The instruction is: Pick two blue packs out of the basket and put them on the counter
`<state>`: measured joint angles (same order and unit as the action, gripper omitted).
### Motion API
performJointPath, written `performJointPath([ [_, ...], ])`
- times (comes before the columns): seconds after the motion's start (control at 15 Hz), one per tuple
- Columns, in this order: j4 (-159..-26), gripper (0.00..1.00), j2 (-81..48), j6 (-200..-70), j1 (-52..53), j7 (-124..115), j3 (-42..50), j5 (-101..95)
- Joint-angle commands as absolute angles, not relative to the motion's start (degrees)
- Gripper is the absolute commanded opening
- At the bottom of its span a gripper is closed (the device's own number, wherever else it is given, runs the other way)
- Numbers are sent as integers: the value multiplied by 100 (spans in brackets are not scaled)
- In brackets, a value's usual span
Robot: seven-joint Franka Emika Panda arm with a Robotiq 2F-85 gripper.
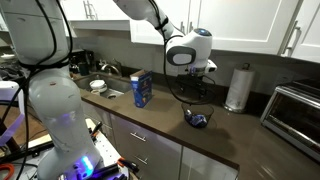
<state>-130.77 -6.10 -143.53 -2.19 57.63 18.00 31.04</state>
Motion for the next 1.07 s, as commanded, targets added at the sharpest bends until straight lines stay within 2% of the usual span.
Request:
performJointPath([
  [0.0,-12545,100,-1356,-14471,-755,5816,1184,3261],
  [0.47,-12055,100,-2424,-14966,-1254,5545,399,2943],
  [1.0,-11777,100,-3178,-15892,-1294,4580,338,1437],
])
